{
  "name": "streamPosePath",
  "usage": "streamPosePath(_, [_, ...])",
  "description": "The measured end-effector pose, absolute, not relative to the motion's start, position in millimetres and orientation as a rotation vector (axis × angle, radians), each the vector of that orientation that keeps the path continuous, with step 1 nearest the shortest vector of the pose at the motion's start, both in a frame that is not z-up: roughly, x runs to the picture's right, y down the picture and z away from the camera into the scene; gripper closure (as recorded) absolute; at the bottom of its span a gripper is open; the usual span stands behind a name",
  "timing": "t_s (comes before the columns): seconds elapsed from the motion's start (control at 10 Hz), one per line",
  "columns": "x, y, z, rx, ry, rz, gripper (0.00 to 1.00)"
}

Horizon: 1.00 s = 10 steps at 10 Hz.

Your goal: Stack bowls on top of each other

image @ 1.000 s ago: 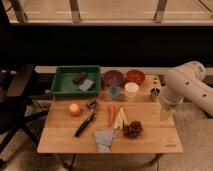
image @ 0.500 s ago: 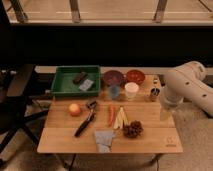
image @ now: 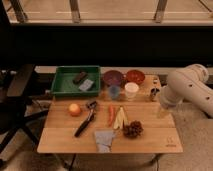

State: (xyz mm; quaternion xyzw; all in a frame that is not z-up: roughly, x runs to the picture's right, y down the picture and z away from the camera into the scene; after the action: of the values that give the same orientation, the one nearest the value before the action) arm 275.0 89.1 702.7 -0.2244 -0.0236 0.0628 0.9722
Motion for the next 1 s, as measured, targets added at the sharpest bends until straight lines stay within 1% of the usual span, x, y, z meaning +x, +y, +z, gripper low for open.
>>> streamPosePath(0.2, [263, 68, 722, -0.321, -0.098, 0.149, 0.35])
streamPosePath(0.4, [256, 40, 734, -0.203, -0.079, 0.079, 0.35])
streamPosePath(0.5, [254, 34, 736, -0.182, -0.077, 0.06, 0.35])
streamPosePath(1.0, [256, 34, 736, -0.181, -0.071, 0.061, 0.35])
